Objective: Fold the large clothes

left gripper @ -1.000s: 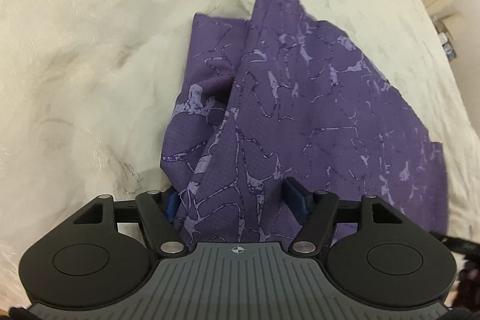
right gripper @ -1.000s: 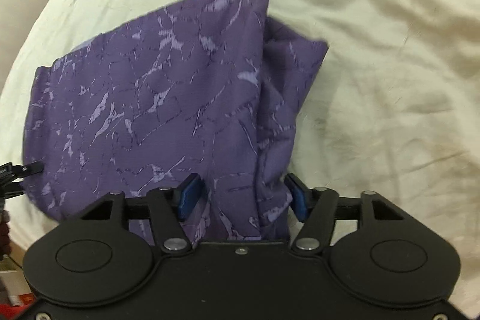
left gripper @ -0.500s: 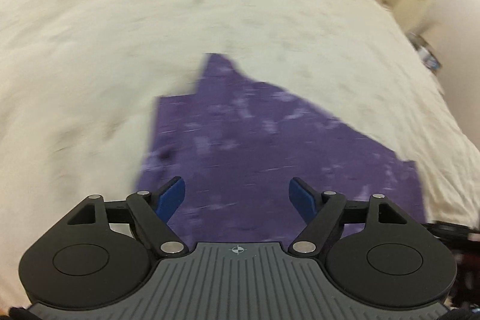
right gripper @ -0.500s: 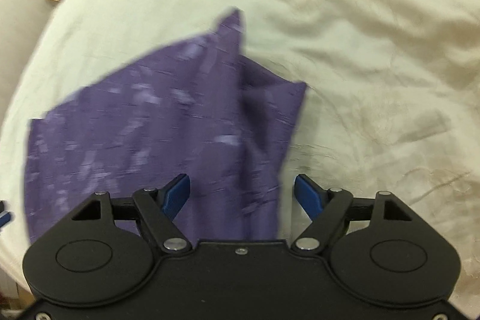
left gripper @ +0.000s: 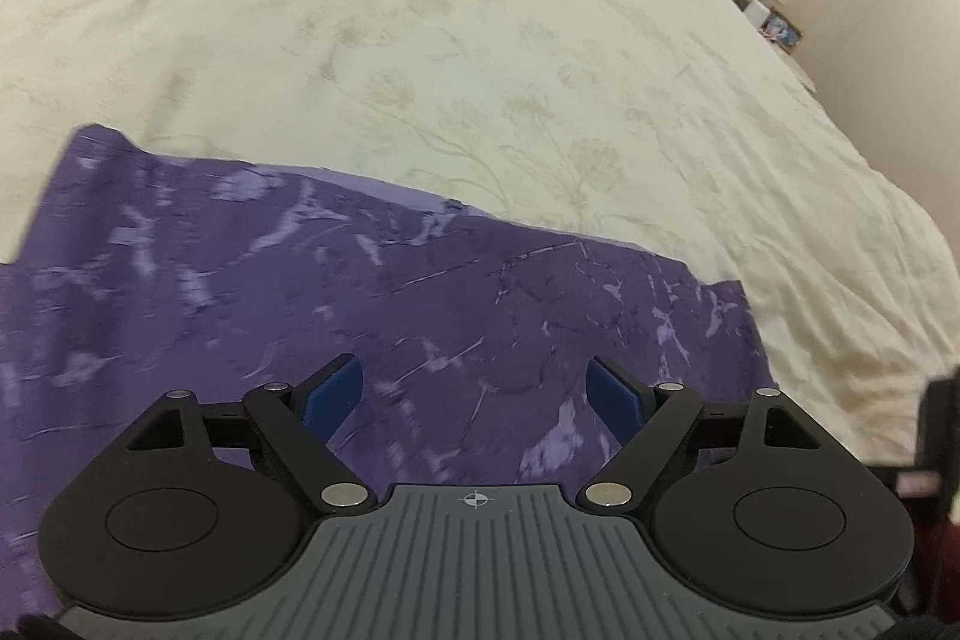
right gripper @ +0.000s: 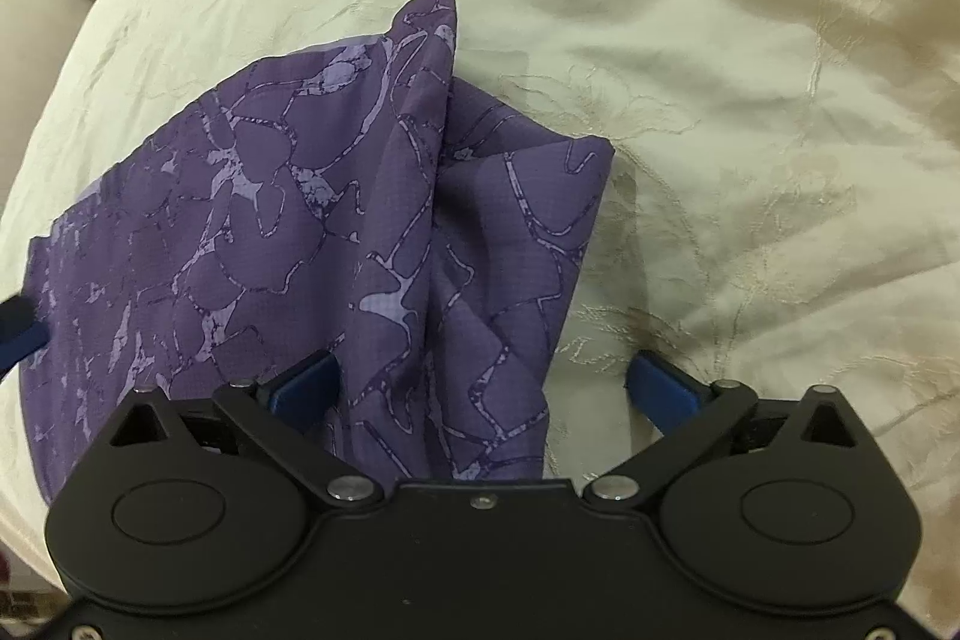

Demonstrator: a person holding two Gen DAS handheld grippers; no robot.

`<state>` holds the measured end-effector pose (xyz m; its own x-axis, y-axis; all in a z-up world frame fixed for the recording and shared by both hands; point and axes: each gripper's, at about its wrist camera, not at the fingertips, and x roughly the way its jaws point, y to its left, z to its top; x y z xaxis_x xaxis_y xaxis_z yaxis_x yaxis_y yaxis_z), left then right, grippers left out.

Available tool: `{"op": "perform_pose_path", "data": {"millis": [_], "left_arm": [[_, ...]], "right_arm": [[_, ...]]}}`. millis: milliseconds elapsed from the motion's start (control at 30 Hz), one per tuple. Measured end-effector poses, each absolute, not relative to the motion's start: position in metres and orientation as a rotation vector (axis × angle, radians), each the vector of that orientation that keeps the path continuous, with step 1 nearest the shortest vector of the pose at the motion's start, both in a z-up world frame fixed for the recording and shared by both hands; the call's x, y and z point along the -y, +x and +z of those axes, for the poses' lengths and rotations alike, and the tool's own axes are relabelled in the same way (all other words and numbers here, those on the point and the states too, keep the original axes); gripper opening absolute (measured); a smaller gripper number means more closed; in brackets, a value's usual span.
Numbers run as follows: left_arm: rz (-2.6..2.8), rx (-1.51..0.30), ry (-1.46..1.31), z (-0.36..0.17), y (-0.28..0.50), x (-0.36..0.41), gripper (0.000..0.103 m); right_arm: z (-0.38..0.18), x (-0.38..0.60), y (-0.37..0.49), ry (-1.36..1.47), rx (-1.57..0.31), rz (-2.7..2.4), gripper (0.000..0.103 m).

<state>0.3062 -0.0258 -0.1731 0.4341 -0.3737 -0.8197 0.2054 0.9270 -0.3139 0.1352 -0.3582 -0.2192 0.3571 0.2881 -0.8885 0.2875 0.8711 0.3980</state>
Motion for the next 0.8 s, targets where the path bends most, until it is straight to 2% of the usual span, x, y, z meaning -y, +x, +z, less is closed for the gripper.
{"op": "perform_pose_path", "data": {"millis": [300, 333, 367, 400, 633, 667, 700, 733, 800], "left_arm": [[-0.315, -1.124, -0.123, -0.216, 0.339, 0.054, 0.081], [-0.310, -1.124, -0.102, -0.219, 0.340, 0.058, 0.083], [-0.307, -1.122, -0.091, -0.221, 0.341, 0.061, 0.090], [-0.317, -1.123, -0.093, -0.223, 0.341, 0.065, 0.102], [-0.300, -1.151, -0.021, -0.217, 0.342, 0.076, 0.100], [-0.295, -1.149, -0.021, -0.213, 0.341, 0.073, 0.089], [-0.290, -1.136, -0.023, -0.209, 0.338, 0.071, 0.074], [-0.289, -1.119, -0.030, -0.204, 0.335, 0.069, 0.067], [-0.297, -1.097, -0.055, -0.196, 0.327, 0.063, 0.031]], "right_arm": [[-0.229, 0.368, 0.138, 0.540, -1.228, 0.096, 0.103], [-0.233, 0.370, 0.141, 0.544, -1.229, 0.101, 0.103], [-0.232, 0.369, 0.139, 0.546, -1.229, 0.107, 0.103], [-0.233, 0.370, 0.140, 0.547, -1.230, 0.114, 0.103], [-0.239, 0.378, 0.141, 0.549, -1.235, 0.155, 0.103], [-0.240, 0.380, 0.140, 0.549, -1.234, 0.159, 0.103], [-0.240, 0.380, 0.140, 0.549, -1.233, 0.163, 0.103], [-0.240, 0.380, 0.139, 0.549, -1.231, 0.166, 0.103], [-0.241, 0.381, 0.138, 0.549, -1.227, 0.173, 0.103]]}}
